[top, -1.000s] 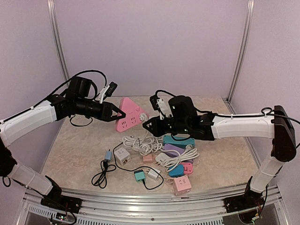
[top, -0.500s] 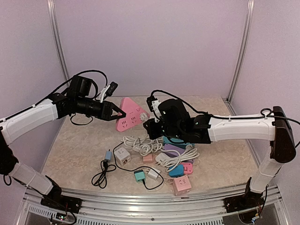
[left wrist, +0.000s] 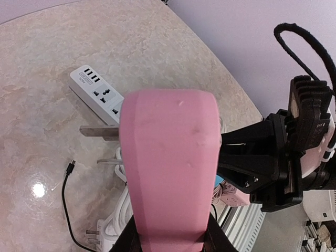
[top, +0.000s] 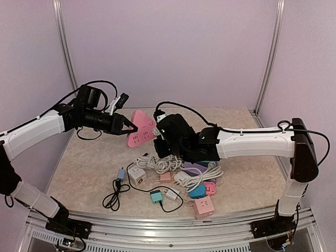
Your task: Pull the plug off the socket
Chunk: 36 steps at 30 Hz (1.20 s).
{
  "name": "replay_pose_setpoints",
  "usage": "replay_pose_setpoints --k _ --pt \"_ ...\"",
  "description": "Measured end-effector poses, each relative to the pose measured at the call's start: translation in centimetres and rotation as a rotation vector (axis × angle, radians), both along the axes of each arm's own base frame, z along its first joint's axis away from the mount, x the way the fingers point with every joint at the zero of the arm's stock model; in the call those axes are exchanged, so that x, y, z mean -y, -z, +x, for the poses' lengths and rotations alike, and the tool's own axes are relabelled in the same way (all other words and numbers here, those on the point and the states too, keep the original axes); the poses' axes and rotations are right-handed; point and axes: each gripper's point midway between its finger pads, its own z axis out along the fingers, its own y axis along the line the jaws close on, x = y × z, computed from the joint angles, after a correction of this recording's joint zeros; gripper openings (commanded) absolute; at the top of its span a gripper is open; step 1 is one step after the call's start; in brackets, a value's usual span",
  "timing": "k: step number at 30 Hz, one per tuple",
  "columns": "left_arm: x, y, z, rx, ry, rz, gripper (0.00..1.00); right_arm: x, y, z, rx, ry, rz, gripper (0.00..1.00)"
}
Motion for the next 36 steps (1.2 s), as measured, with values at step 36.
replay_pose_setpoints --k 36 --pt "1.5 -0.3 -1.2 0.007 0.064 -0.019 0.00 1.8 -0.4 -1.3 -0.220 -0.226 0.437 0.00"
